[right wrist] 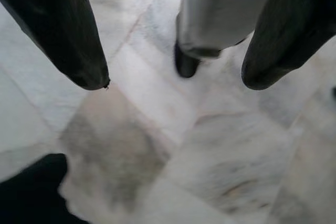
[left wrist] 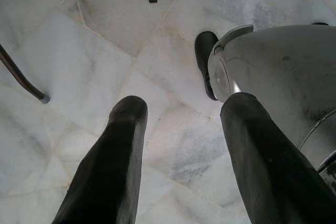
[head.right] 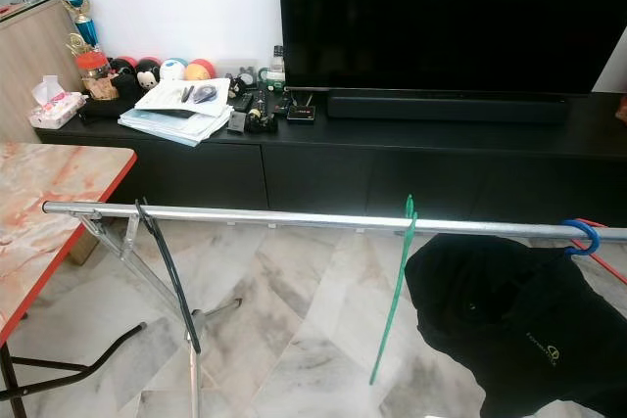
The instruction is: Hang hanger
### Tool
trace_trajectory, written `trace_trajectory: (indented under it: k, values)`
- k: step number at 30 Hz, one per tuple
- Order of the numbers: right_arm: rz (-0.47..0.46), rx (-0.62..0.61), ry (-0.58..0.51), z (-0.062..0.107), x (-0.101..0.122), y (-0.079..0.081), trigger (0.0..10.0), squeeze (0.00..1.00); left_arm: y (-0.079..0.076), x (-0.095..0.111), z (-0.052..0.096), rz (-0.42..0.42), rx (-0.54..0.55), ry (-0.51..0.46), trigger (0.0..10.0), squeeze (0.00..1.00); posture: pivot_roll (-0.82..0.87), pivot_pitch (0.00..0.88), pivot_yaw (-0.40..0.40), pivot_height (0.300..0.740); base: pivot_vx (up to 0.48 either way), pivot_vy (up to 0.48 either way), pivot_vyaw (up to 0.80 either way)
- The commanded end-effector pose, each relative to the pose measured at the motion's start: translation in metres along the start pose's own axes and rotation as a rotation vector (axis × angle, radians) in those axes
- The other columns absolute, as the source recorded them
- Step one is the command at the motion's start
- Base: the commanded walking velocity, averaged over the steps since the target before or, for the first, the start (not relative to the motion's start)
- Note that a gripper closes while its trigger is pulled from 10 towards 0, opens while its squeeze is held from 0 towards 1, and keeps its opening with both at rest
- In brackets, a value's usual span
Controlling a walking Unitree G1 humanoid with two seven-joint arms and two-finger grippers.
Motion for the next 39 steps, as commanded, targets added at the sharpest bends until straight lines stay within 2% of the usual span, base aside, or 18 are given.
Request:
trace_trajectory:
  k: [1, 12, 19, 31, 39]
  values:
    - [0.01, -0.005, 0.0, 0.0, -0.002, 0.003, 10.0, 0.0, 0.001, -0.005, 0.001, 0.016, 0.002, 0.014, 10.0, 0.0, 0.06, 0.031, 0.032, 0.74, -0.244, 0.0, 0.0]
    - [0.017, 0.003, 0.003, 0.0, -0.001, 0.015, 10.0, 0.0, 0.001, -0.005, 0.001, 0.02, 0.002, 0.014, 10.0, 0.0, 0.06, 0.03, 0.031, 0.74, -0.244, 0.0, 0.0]
    - [0.02, 0.004, -0.003, -0.001, 0.004, 0.017, 10.0, 0.0, 0.0, -0.004, 0.001, 0.024, 0.002, 0.012, 10.0, 0.0, 0.06, 0.029, 0.03, 0.74, -0.246, 0.0, 0.0]
    - [0.019, -0.006, -0.02, -0.003, 0.017, 0.007, 10.0, 0.0, 0.001, -0.005, 0.001, 0.023, 0.002, 0.012, 10.0, 0.0, 0.06, 0.029, 0.029, 0.74, -0.246, 0.0, 0.0]
    - [0.02, 0.0, -0.029, -0.005, 0.027, 0.013, 10.0, 0.0, 0.001, -0.005, 0.001, 0.023, 0.002, 0.012, 10.0, 0.0, 0.06, 0.028, 0.028, 0.74, -0.247, 0.0, 0.0]
Point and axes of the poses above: a point about 5 cm out from each wrist's last joint towards the gripper, its own z axis pointing back from the gripper into the wrist, its own x axis along the axis of the wrist's last joint, y = z × x, the point moved 3 cm from there along -z, pointing out of the wrist towards the gripper, and after that the axes turned 1 degree about -z, right-handed, at the moved point
